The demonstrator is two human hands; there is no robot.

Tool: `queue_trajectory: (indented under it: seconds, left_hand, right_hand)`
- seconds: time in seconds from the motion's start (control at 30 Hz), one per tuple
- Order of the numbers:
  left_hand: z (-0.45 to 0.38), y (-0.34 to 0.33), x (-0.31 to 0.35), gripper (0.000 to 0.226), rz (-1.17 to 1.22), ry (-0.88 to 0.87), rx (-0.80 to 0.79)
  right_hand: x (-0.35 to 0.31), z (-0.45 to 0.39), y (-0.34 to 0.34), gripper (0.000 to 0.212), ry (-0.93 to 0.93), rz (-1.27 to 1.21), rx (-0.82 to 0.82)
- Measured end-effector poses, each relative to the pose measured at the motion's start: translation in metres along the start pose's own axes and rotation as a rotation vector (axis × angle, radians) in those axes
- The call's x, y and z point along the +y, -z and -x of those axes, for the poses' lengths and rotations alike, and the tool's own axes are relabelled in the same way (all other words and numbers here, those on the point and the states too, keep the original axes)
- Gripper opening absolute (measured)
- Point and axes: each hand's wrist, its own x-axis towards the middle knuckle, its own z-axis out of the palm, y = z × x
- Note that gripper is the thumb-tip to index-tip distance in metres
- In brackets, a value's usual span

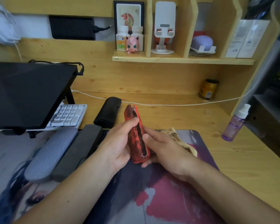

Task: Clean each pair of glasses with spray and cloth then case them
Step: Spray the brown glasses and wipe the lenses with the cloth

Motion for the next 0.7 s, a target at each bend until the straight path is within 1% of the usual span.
queue_trajectory:
  seconds: [0.07,0.1,0.23,0.37,0.4,0.43,0.47,0.53,0.57,0.6,0.67,0.7]
  left_hand:
    - [-0.001,0.0,-0.001,0.028,0.015,0.016,-0.008]
    - [-0.002,0.0,-0.001,0.029,0.024,0.025,-0.01]
    - [-0.002,0.003,0.004,0.039,0.074,0.081,-0.018]
    - [0.001,0.003,0.007,0.046,0.081,0.122,0.007]
    - [0.001,0.004,0.008,0.047,0.086,0.128,0.019]
    - [0.001,0.005,0.01,0.047,0.089,0.132,0.032]
    - [0.001,0.005,0.012,0.046,0.086,0.134,0.043]
    - [0.002,0.006,0.016,0.044,0.066,0.132,0.064]
    - [0.003,0.005,0.017,0.044,0.055,0.134,0.068]
    - [0.003,0.005,0.017,0.043,0.044,0.136,0.066]
    - [0.004,0.003,0.016,0.039,0.007,0.126,0.06]
    - [0.004,0.002,0.016,0.037,-0.016,0.117,0.057]
  right_hand:
    - [-0.002,0.002,0.001,0.034,-0.036,-0.049,0.001]
    - [-0.003,0.002,0.002,0.033,-0.057,-0.077,0.01]
    - [0.0,-0.001,0.009,0.034,-0.171,-0.18,0.092]
    - [-0.003,-0.002,0.01,0.032,-0.255,-0.236,0.084]
    - [-0.005,-0.002,0.009,0.03,-0.254,-0.192,0.109]
    - [-0.006,-0.002,0.01,0.026,-0.233,-0.095,0.163]
    - [-0.006,-0.003,0.011,0.021,-0.192,0.055,0.251]
    - [-0.005,-0.003,0.016,0.011,-0.058,0.443,0.442]
    - [-0.006,-0.002,0.016,0.014,0.009,0.591,0.481]
    - [-0.006,-0.002,0.015,0.02,0.042,0.689,0.466]
    - [-0.01,-0.001,0.005,0.026,-0.004,0.833,0.385]
    - [-0.01,-0.002,0.0,0.027,-0.031,0.885,0.369]
